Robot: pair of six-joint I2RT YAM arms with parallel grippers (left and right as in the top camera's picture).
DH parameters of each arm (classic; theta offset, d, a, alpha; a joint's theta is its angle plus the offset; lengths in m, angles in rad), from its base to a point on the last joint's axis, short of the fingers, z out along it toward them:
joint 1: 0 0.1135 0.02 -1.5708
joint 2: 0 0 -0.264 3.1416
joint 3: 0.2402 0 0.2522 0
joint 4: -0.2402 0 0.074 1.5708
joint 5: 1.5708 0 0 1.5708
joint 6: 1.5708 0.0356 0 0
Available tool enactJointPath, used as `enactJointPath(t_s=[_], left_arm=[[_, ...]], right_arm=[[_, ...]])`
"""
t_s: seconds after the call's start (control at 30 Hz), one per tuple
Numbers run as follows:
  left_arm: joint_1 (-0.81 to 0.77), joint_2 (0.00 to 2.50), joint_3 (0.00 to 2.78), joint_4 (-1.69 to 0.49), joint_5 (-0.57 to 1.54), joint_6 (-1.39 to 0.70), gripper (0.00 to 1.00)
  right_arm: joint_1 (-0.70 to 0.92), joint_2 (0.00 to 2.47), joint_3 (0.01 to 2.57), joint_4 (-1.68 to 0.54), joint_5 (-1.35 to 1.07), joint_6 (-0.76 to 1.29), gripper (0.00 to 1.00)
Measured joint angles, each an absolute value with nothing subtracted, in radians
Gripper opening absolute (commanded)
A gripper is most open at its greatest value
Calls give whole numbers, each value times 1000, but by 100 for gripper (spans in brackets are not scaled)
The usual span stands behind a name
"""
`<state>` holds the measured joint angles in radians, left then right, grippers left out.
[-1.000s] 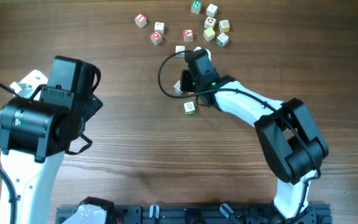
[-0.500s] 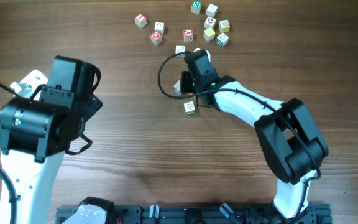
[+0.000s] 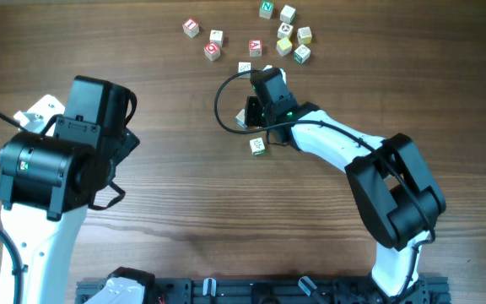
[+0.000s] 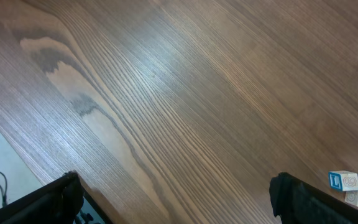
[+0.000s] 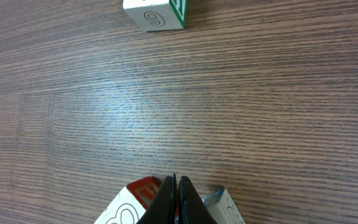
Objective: Form a circle
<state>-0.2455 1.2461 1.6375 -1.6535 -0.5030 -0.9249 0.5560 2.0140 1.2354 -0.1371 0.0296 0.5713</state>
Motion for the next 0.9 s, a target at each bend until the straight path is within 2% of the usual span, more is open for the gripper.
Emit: enactJointPath(t_s=[0.77,0.9], left_arm=[[-245,1246,1637,-1654,-503,-925,100],[-245,1246,1637,-1654,-503,-925,100]], right_arm=[[556,2014,1247,-117,34,572,5],[556,2014,1324,-192,96,570,5]])
